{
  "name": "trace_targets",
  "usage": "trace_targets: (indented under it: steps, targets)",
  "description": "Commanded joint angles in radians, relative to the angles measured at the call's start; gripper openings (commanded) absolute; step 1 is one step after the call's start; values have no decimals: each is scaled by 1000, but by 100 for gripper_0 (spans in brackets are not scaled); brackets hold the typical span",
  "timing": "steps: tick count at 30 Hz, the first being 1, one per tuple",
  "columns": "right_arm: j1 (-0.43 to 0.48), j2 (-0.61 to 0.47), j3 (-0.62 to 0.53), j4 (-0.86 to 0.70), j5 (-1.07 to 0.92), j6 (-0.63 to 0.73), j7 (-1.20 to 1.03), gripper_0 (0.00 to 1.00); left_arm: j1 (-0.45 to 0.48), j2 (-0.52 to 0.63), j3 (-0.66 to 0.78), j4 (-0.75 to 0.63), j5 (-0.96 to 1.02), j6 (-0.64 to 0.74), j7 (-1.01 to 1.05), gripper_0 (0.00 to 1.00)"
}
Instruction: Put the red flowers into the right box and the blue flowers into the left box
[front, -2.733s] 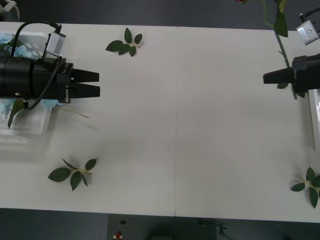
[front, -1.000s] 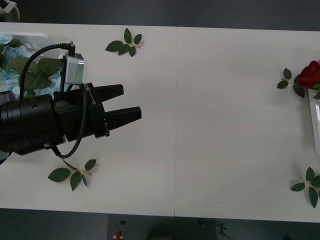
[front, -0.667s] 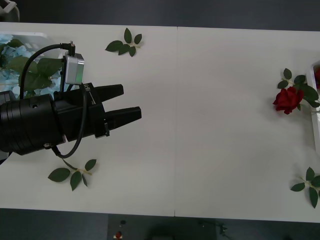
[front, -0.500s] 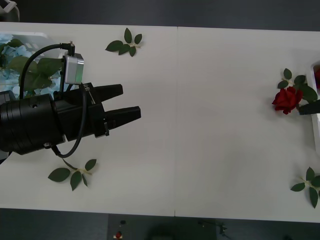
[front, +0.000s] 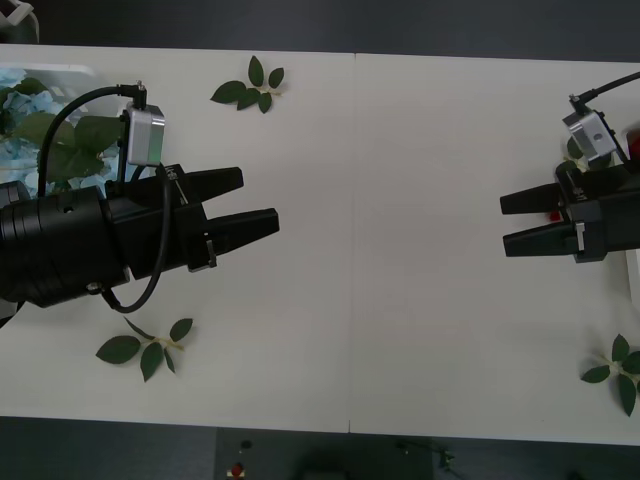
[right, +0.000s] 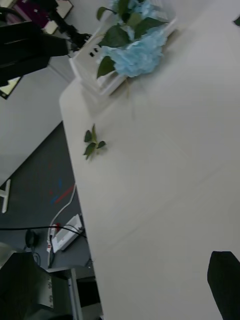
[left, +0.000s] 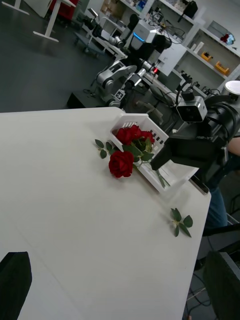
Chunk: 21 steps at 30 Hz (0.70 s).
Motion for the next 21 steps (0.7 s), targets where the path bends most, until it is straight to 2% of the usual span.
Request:
trace_targets:
  steps: [1, 11, 16, 21]
  targets:
    - [20, 33, -14, -84, -11, -8, -15, 100, 16, -2, 34, -8, -6, -23, -57, 100]
    - [28, 101, -46, -200, -29, -34, -15, 100, 50, -17, 34, -8, 26, -21, -60, 100]
    - [28, 147, -74, -207, -32, -40, -15, 100, 113, -68, 34, -6, 11, -21, -66, 100]
    - [28, 170, -86, -210, -32, -60, -15, 100, 190, -112, 29, 2, 160, -21, -69, 100]
